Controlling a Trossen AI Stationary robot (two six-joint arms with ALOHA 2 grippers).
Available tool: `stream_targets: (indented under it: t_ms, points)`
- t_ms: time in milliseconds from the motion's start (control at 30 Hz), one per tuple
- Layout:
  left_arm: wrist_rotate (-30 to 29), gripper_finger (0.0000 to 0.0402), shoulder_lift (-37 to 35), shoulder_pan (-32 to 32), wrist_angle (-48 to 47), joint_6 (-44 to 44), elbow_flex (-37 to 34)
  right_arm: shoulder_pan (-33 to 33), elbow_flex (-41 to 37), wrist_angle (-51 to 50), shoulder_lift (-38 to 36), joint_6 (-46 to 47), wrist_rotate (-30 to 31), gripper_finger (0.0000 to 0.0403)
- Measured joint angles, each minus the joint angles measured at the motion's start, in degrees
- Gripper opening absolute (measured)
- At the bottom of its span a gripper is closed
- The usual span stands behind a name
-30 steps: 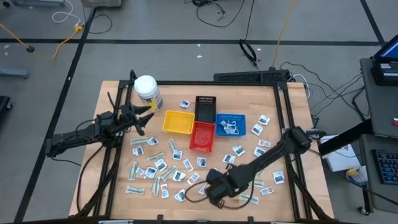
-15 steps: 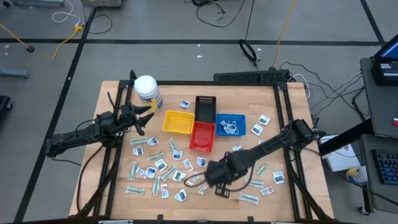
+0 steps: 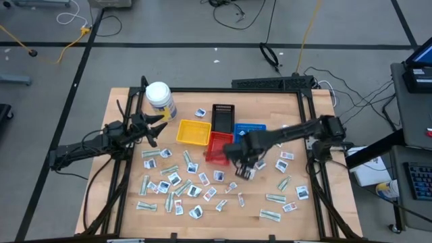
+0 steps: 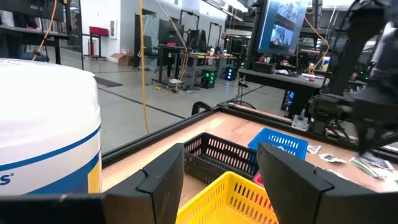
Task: Pick & Place First Aid Supplies
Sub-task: Put the alcohol pad into the blue bin
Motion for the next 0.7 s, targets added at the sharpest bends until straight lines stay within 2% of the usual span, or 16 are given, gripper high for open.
stream_targets:
  t_ms: [433,700]
  points:
    - [0.02,0.0209,0.00,0.00,0.00,0.01,0.00,-19.55,-2.13,-1.03,-2.65,-7.49,0.21,0.0000]
    - [0.02,0.0209,0.00,0.01,0.00,0.01,-0.02,-26.46,-2.13,-0.88,-2.65,-8.44,0.35,0.0000]
